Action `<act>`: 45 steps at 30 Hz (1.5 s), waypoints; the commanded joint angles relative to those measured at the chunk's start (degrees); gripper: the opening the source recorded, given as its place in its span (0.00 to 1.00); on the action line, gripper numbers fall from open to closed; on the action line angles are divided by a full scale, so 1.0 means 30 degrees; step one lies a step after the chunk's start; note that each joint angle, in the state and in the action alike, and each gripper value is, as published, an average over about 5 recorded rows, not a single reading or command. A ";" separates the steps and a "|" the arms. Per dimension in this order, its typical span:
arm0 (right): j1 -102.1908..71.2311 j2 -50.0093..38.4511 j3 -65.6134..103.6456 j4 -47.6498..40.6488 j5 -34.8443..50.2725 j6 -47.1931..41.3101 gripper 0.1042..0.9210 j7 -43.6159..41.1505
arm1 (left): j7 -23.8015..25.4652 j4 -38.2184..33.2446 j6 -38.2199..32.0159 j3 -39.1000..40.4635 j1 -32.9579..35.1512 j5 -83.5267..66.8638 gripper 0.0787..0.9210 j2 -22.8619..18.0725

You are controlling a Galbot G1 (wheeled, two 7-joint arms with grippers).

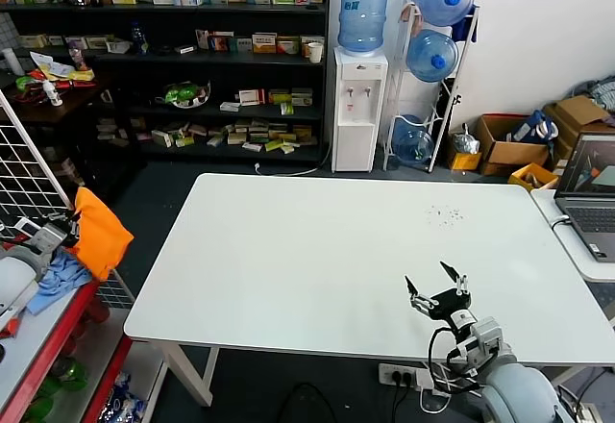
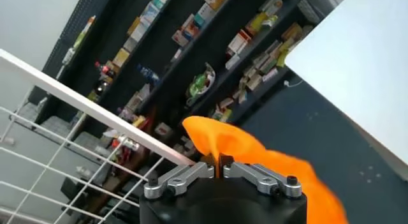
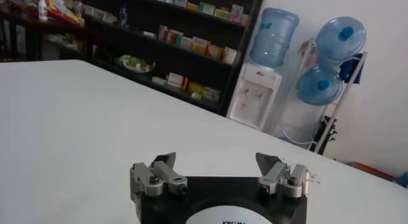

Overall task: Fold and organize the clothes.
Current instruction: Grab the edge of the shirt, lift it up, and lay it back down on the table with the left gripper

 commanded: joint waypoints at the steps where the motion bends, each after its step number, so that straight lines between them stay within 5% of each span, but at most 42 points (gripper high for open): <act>1: -0.0269 0.0175 0.0016 0.0019 -0.0275 0.0008 0.88 0.0009 | -0.0905 -0.2624 0.0892 0.0414 0.0459 -0.0924 0.06 -0.1769; 20: -0.1013 0.0406 0.0787 -0.0368 -0.0924 0.0358 0.88 -0.0080 | -0.6009 -0.6146 0.2941 0.1850 0.0658 -1.0083 0.06 -1.0713; 45: -0.1667 0.0133 0.2347 -0.0820 -0.0608 0.0700 0.88 -0.0007 | -0.7195 -0.2015 -0.1322 0.4359 0.1644 -0.6028 0.06 -2.2371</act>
